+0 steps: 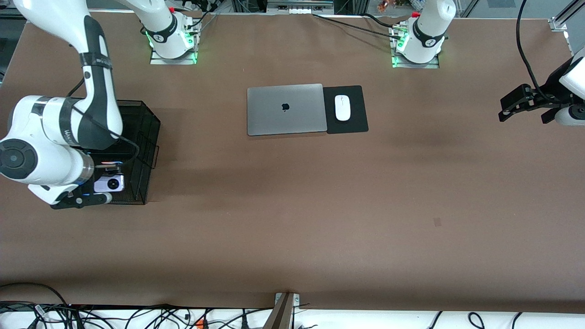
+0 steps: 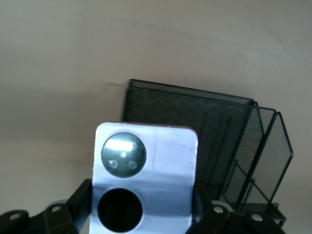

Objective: Place phones with both arms
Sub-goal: 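Carry the white phone with the right gripper and lower it into the basket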

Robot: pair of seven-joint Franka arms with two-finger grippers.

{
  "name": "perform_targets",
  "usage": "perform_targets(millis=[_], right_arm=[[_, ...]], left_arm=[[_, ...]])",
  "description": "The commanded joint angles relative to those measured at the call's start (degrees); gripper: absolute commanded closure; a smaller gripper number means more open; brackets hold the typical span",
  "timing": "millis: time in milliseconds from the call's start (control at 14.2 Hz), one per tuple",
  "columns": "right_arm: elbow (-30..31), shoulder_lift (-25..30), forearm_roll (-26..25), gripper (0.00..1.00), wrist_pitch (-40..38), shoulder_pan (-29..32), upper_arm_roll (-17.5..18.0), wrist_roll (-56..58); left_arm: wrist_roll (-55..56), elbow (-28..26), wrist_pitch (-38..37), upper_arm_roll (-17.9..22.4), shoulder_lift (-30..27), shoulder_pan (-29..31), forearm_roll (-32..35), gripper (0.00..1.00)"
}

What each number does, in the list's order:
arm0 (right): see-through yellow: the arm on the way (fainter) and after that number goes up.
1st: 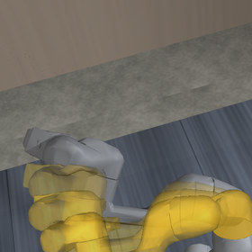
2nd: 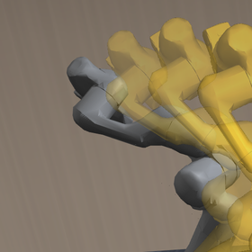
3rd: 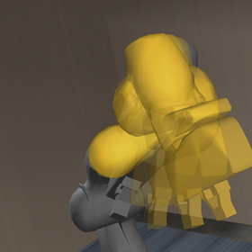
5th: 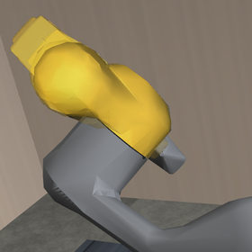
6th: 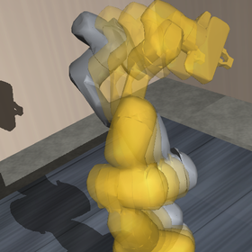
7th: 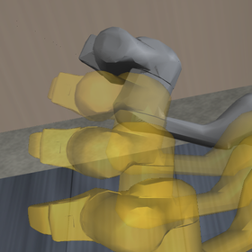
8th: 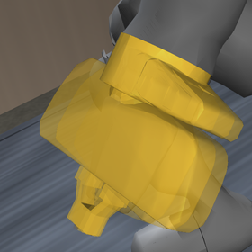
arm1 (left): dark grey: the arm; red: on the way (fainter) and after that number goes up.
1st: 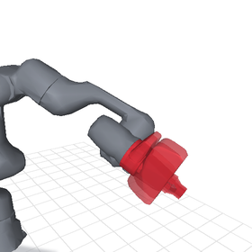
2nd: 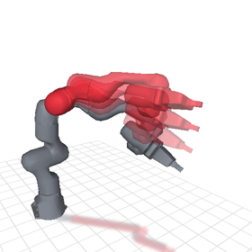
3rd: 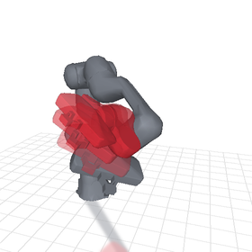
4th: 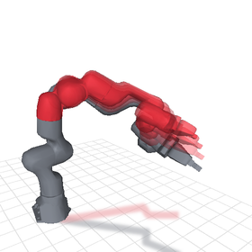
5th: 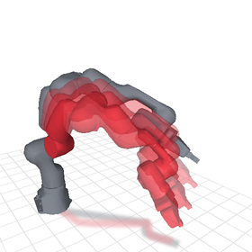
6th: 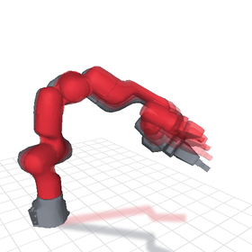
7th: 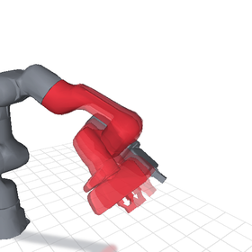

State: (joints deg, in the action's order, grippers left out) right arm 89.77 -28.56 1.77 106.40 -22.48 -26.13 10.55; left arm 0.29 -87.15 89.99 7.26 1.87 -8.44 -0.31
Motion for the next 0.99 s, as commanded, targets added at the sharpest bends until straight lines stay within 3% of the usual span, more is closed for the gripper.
perform_targets(millis=[0, 211, 423, 915], right_arm=[[14.6, 6.66, 0.6, 0.99, 13.43, -0.89, -2.24, 4.28], [19.99, 6.15, 2.26, 0.98, 22.0, -0.46, -3.49, 7.47], [22.02, 5.53, 7.44, 0.98, 23.41, -0.19, -3.57, 7.55], [22.12, 2.37, 9.39, 0.97, 25.0, 0.95, -5.42, 7.64]], left_arm=[[0.51, -0.12, 0.45, -0.49, -0.02, 0.36, -0.04, 0.0], [0.51, -0.04, 0.54, -0.4, -0.02, 0.36, -0.04, 0.0], [0.51, -0.04, 0.45, -0.4, -0.02, 0.36, -0.04, 0.0], [0.51, 0.05, 0.54, -0.4, -0.02, 0.45, 0.05, 0.0]])
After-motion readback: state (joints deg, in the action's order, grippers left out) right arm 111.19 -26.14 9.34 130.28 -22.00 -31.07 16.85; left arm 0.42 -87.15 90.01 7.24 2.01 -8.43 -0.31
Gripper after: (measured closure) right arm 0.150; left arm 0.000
